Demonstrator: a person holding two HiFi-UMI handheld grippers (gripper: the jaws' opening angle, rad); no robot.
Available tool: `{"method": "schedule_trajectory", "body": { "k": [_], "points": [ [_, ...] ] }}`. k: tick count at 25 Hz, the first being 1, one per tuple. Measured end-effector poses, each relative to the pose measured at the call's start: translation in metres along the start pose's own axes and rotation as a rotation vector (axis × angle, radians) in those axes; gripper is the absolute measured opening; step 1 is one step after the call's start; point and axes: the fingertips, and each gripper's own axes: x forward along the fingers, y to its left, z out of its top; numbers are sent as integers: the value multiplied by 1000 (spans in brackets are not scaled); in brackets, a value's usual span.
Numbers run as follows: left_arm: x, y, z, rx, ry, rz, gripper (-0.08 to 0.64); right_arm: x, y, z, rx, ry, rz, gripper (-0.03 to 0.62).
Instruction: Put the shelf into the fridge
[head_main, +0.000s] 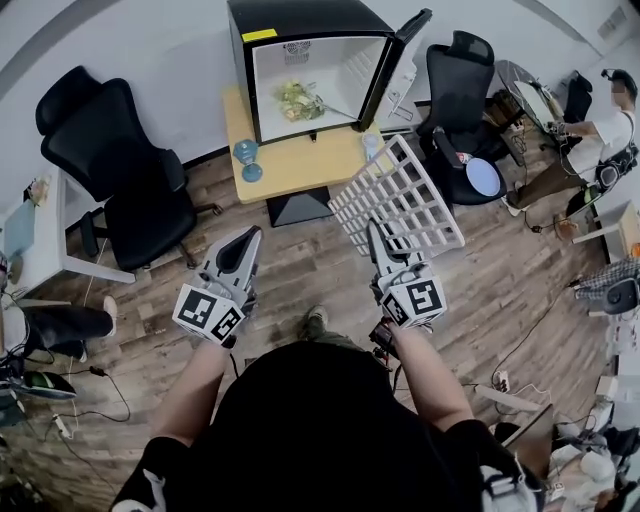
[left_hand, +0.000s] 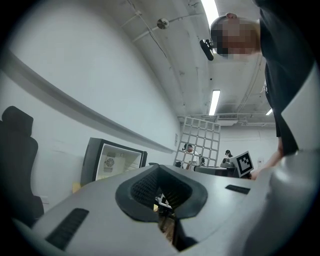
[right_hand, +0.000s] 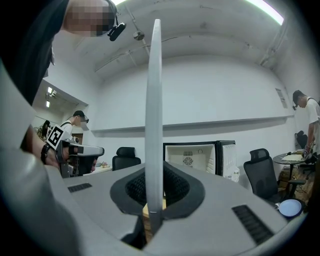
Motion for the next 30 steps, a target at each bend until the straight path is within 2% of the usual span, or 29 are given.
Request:
{"method": "schedule_trajectory", "body": {
  "k": [15,23,30],
  "points": [
    [65,20,-17,5,-22,104,20,47,-61,-14,-31,-5,108,37],
    [80,29,-16,10,-29,127,20,68,-70,-13,-55,-12,142,37],
    [95,45,-17,0,-30,117,20,89,-72,-14,-73,-11,147,37]
  ]
}}
